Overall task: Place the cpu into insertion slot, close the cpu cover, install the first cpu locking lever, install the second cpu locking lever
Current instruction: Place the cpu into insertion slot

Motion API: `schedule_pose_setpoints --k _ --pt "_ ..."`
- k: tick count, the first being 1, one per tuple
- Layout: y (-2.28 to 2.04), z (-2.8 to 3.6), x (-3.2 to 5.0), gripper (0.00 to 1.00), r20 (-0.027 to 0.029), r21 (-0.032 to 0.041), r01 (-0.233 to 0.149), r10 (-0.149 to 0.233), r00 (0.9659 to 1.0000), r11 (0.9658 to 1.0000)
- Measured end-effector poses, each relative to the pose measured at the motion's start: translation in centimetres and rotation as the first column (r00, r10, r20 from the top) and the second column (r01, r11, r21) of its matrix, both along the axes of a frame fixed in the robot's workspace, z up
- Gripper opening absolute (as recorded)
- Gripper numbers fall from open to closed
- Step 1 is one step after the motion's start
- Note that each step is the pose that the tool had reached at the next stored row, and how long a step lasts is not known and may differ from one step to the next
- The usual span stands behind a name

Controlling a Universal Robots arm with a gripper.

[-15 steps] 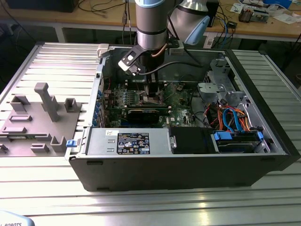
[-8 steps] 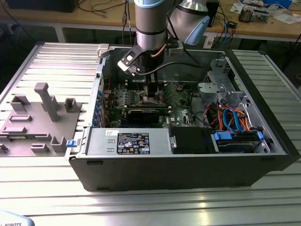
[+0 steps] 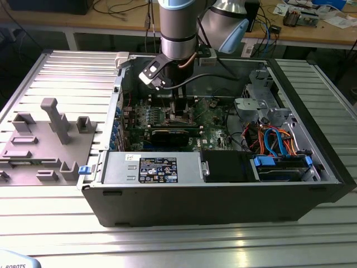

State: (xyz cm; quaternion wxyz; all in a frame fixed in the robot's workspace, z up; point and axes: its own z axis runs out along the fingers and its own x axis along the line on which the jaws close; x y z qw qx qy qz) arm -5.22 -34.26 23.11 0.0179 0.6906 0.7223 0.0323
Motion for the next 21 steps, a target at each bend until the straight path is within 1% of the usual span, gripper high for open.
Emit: schedule_pose_setpoints --k 21 --pt "0.00 -0.21 -0.39 0.54 0.0000 0.0000 0.000 0.000 1.0000 1.0000"
